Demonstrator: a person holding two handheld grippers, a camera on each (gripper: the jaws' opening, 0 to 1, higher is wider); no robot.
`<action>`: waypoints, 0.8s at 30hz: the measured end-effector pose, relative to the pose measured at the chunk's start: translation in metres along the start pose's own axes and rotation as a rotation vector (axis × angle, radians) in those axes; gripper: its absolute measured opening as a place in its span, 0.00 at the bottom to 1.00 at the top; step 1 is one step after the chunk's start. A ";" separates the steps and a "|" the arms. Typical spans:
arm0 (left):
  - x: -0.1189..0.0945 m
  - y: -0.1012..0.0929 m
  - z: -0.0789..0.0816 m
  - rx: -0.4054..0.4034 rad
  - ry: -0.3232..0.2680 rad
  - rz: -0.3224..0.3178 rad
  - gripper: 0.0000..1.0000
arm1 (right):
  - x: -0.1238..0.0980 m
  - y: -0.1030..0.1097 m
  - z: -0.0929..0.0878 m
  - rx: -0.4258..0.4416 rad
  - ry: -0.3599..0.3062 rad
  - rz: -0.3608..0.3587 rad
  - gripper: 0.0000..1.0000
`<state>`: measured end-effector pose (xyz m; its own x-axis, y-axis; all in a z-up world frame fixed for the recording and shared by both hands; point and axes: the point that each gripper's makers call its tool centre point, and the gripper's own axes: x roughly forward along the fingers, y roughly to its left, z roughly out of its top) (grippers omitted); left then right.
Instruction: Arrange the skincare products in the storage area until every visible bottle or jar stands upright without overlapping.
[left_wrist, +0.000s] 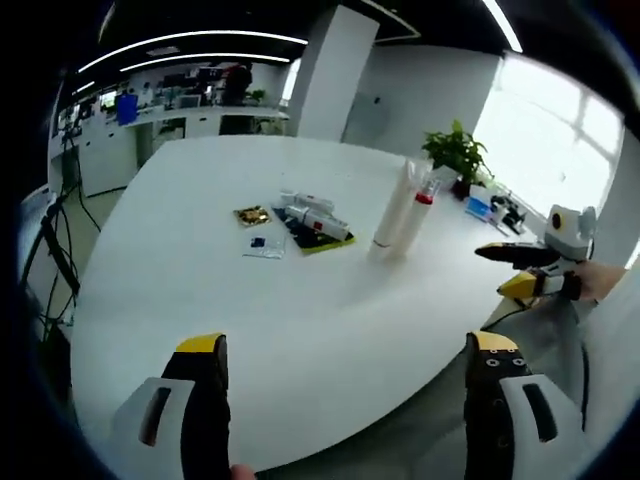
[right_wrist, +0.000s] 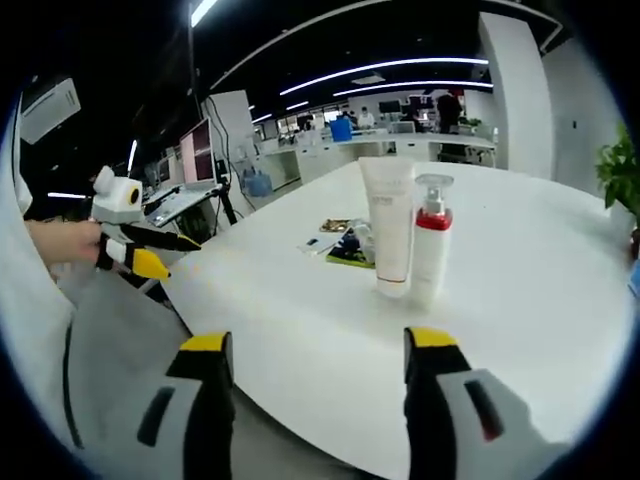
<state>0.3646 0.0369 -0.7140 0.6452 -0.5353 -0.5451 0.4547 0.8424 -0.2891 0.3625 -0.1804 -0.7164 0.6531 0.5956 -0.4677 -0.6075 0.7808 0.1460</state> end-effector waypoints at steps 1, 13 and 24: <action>-0.002 0.000 0.002 0.014 -0.006 0.008 0.97 | 0.000 0.000 0.000 -0.001 0.001 -0.001 0.70; -0.018 0.017 0.004 0.015 -0.034 0.059 0.94 | 0.001 0.001 -0.002 -0.009 0.011 -0.002 0.69; -0.016 0.018 0.005 0.001 -0.048 0.059 0.93 | 0.002 0.002 -0.004 -0.022 0.033 -0.003 0.69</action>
<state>0.3650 0.0603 -0.7067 0.6995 -0.4874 -0.5226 0.4157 0.8724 -0.2573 0.3608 -0.1784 -0.7211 0.6397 0.5864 -0.4969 -0.6155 0.7780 0.1258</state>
